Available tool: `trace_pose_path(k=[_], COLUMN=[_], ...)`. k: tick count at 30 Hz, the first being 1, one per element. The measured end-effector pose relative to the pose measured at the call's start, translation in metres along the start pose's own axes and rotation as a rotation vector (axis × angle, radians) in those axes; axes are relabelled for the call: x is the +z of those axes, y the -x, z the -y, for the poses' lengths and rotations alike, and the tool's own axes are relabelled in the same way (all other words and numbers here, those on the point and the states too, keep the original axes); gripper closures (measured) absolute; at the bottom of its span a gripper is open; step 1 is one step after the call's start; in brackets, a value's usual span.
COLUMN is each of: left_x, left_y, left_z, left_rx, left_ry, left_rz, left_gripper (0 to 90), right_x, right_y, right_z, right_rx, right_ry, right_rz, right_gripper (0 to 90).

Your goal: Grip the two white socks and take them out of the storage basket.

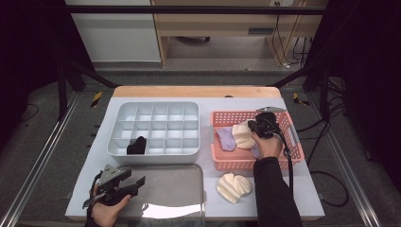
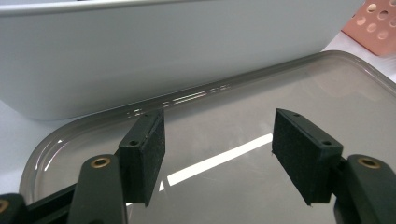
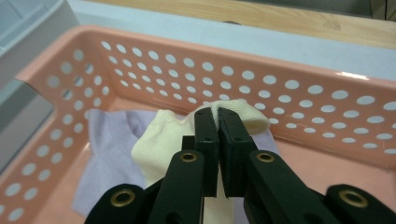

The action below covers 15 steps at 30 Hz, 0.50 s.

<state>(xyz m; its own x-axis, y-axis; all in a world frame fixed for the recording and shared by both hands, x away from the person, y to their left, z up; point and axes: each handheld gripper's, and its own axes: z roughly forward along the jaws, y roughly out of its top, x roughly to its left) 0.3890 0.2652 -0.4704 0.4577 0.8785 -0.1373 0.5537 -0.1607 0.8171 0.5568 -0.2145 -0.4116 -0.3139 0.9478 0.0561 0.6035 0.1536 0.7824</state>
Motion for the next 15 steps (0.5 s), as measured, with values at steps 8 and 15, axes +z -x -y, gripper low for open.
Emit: trace_pose_path(k=[8, 15], left_x=[0.001, 0.0], left_y=[0.0, 0.001], left_z=[0.0, 0.0], left_rx=[-0.002, 0.0], left_ry=[-0.002, 0.002], left_rz=[0.001, 0.001], left_gripper=[34.4, 34.4], right_x=[-0.026, -0.053], right_y=[-0.001, -0.02], right_z=[-0.004, -0.013], right_rx=[0.003, -0.056], right_ry=[0.076, 0.153], right_rz=[-0.026, -0.071], right_gripper=[88.1, 88.1])
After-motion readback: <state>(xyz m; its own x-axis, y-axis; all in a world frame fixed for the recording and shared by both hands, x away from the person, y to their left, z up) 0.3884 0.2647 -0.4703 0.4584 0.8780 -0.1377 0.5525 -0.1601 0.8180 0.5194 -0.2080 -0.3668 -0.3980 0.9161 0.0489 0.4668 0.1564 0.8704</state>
